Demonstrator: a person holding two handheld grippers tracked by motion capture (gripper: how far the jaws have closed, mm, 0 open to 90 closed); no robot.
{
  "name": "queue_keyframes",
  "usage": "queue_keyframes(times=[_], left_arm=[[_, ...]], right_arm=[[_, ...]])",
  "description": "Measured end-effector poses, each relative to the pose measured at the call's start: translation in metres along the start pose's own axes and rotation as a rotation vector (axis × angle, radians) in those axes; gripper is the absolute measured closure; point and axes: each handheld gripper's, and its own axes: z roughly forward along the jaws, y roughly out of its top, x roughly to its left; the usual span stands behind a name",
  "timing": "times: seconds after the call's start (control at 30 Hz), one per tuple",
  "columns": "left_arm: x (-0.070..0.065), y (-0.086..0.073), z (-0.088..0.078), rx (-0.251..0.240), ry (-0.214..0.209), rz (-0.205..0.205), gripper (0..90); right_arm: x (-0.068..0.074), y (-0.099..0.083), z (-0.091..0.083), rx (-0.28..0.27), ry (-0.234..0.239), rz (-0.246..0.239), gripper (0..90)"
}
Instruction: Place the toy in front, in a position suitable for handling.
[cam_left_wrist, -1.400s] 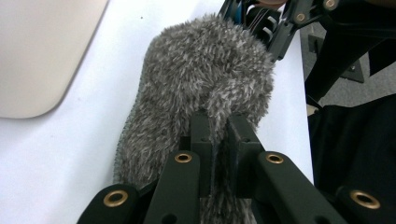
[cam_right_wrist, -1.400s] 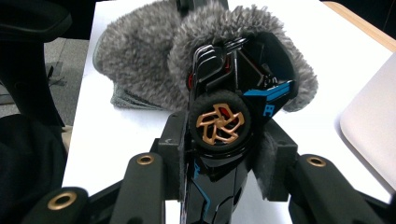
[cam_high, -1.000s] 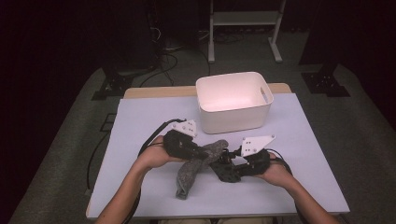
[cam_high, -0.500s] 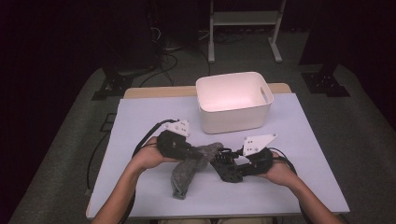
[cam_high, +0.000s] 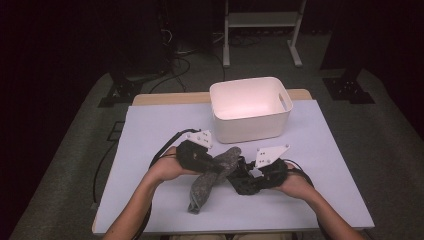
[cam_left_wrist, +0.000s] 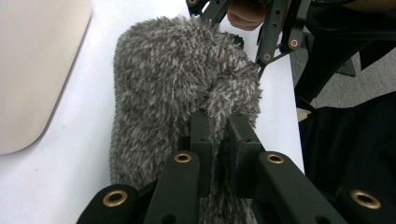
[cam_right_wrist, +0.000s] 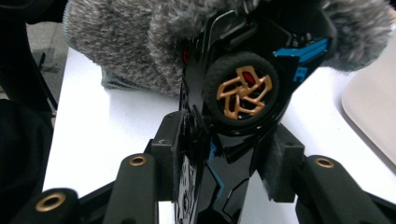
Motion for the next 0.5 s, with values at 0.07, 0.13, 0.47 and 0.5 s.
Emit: queue_keyframes(times=[0.07, 0.13, 0.47, 0.5], left_arm=[[0.001, -0.002, -0.003, 0.0, 0.005, -0.003, 82.9], [0.001, -0.003, -0.005, -0.005, 0.007, -0.011, 82.9], [0.005, -0.011, -0.016, -0.013, 0.035, -0.031, 82.9], [0.005, -0.012, -0.017, -0.014, 0.033, -0.035, 82.9]], right_arm=[[-0.002, 0.0, -0.002, -0.008, 0.023, 0.013, 56.0], [-0.003, 0.001, -0.004, 0.0, 0.027, 0.019, 56.0], [-0.007, 0.011, -0.018, 0.052, 0.01, -0.016, 59.1], [-0.009, 0.012, -0.021, 0.062, 0.014, -0.014, 59.3]])
